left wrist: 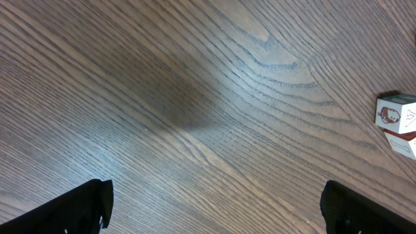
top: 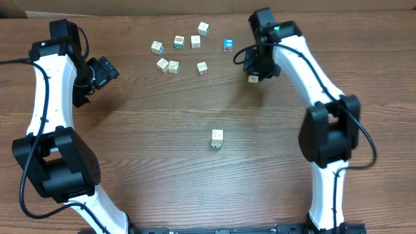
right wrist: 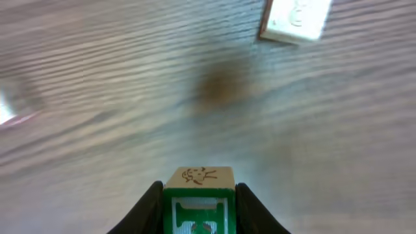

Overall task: Form a tower
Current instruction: 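Carry the green block toward the tower and reorient it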

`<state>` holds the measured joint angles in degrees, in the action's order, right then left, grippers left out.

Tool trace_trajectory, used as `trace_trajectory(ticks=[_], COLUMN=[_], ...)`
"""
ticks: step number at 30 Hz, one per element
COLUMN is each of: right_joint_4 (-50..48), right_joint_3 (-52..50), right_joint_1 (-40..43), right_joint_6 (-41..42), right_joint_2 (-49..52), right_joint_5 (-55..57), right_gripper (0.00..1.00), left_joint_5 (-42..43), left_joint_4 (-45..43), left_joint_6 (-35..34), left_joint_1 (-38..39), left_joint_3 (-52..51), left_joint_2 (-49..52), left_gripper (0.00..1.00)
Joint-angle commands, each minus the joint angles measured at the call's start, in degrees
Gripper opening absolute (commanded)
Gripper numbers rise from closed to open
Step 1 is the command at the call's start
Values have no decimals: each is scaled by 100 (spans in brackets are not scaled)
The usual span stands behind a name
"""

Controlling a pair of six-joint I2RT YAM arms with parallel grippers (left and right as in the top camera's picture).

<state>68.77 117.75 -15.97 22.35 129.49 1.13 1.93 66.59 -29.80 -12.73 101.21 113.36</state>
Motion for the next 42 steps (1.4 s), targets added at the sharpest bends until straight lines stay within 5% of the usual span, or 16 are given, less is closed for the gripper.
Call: trace_trajectory(ticks=[1,15,24,38,42], right_joint_4=[291,1209,-275,-2341,-2396], right_joint_3=[201,-505,-2415,-3888,-3939], right_joint_1=[-15,-46,-616,-872,-872], right_joint_6=[31,17,-83,-122,-120], right_joint_2=[-935,-1622,-1622,-1611,-1611], right_joint_5=[-232,-282,-372,-186,-186], right_gripper=[27,27,27,28,48], left_joint_5=[0,2,2,0,0], left_joint_4=[0,-2,0,0,0], left_joint_6=[68,68,68,68,68], left_joint_1=[39,39,39,39,39], left_joint_3=[107,107,107,107,107], left_joint_2=[-129,-129,-129,-129,-129], left_gripper=[99,99,100,100,99])
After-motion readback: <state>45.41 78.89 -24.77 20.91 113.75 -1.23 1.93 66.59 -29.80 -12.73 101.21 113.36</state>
